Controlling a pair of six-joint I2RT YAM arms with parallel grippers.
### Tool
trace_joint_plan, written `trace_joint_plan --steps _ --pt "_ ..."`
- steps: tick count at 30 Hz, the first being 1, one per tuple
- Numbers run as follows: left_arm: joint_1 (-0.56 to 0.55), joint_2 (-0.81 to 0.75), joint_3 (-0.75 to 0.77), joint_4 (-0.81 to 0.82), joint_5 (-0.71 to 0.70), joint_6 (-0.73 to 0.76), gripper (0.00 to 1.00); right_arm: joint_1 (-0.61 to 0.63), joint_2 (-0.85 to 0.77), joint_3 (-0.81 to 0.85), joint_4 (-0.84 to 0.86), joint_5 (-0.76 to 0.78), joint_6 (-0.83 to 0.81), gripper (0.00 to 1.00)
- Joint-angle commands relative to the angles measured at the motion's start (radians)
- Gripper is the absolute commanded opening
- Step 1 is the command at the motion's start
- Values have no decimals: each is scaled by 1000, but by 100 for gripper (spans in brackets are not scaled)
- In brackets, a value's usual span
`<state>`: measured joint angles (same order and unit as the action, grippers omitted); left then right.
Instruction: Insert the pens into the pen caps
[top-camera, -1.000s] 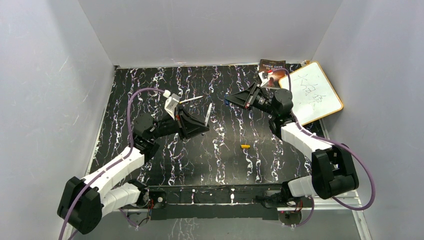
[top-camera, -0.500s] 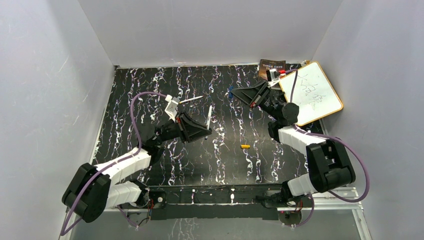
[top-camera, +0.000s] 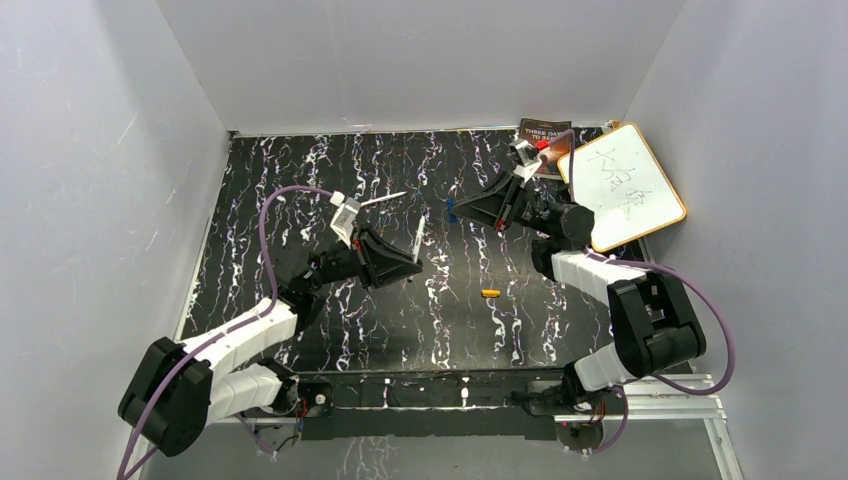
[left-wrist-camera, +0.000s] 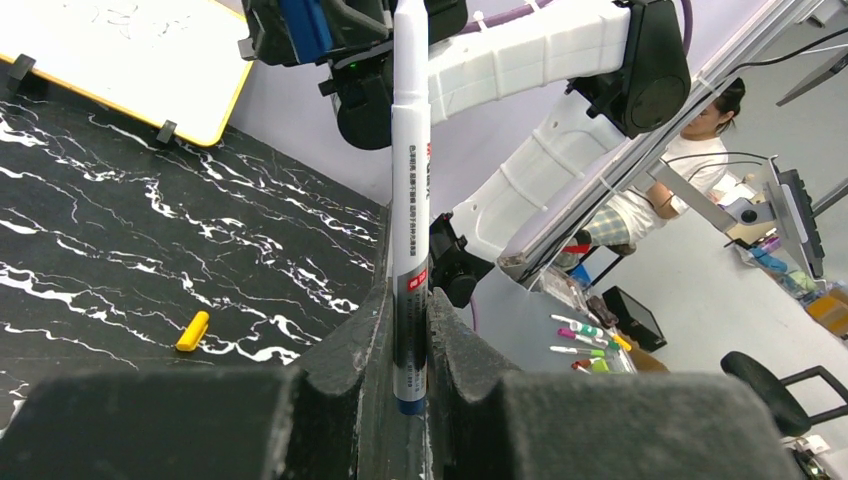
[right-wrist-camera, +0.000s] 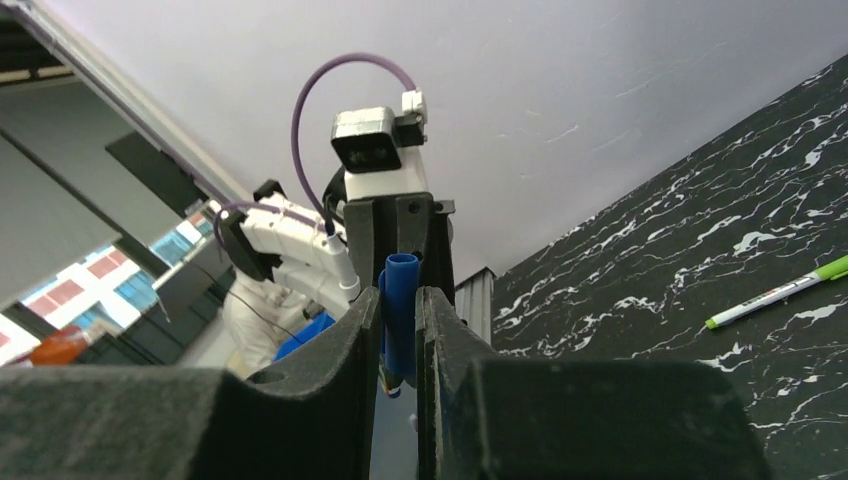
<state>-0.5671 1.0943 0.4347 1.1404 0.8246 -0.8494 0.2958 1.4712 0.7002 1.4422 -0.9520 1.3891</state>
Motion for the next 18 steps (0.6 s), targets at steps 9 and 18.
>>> trace_joint_plan --steps 9,18 --pt "-5 -21 56 -19 39 50 0 17 -80 5 326 -68 -216 0" --pt "-5 22 41 102 42 -31 0 53 -35 126 264 105 -205 0"
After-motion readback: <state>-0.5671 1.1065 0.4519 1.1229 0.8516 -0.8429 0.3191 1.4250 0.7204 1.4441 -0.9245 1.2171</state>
